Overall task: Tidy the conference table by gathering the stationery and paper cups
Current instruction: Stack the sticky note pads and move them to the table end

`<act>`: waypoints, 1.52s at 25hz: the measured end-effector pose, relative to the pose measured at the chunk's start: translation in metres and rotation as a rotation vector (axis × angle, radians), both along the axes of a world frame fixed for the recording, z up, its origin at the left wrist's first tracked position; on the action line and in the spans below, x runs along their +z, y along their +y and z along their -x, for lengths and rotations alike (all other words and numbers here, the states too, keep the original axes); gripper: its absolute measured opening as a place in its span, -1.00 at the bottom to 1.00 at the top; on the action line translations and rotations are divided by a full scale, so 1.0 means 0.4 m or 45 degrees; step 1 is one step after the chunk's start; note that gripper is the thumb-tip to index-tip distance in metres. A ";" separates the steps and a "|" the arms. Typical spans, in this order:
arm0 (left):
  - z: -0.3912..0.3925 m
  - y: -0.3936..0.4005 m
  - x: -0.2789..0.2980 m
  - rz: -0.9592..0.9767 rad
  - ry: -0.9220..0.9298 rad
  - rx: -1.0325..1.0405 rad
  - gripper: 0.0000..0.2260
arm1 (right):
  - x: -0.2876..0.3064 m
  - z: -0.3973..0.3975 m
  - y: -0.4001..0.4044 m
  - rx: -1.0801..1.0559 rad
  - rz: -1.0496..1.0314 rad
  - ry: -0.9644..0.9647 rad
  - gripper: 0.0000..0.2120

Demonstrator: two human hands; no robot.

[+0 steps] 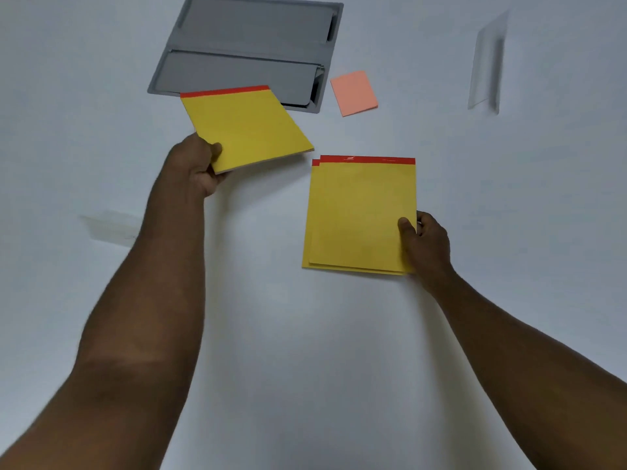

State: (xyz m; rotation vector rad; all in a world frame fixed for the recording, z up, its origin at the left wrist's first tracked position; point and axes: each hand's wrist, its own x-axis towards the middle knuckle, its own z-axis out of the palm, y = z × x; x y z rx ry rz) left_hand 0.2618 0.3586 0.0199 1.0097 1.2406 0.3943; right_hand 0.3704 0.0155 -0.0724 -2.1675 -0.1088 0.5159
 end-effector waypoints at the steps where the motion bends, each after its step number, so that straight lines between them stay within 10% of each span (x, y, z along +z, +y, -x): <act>1: 0.010 -0.037 0.021 0.043 -0.074 -0.002 -0.64 | 0.007 0.007 -0.007 0.011 -0.008 0.009 -0.71; 7: 0.120 -0.326 0.025 0.179 -0.292 -0.136 -0.60 | 0.036 0.069 -0.072 0.001 -0.050 0.093 -0.69; 14: 0.212 -0.523 -0.081 0.172 0.078 -0.417 -0.58 | 0.081 0.129 -0.177 0.007 -0.133 0.340 -0.67; 22: 0.241 -0.567 -0.109 -0.433 0.566 -1.081 -0.50 | 0.111 0.192 -0.211 0.037 -0.366 0.776 -0.55; 27: 0.203 -0.556 -0.078 0.041 0.212 -0.626 -0.53 | 0.169 0.191 -0.218 0.297 -0.443 0.725 -0.58; 33: 0.179 -0.539 0.002 -0.455 -0.082 -0.362 -0.67 | 0.244 0.178 -0.135 0.255 -0.303 0.268 -0.73; 38: 0.195 -0.580 0.014 -0.718 -0.133 -0.390 -0.55 | 0.221 0.208 -0.110 0.096 -0.377 0.164 -0.37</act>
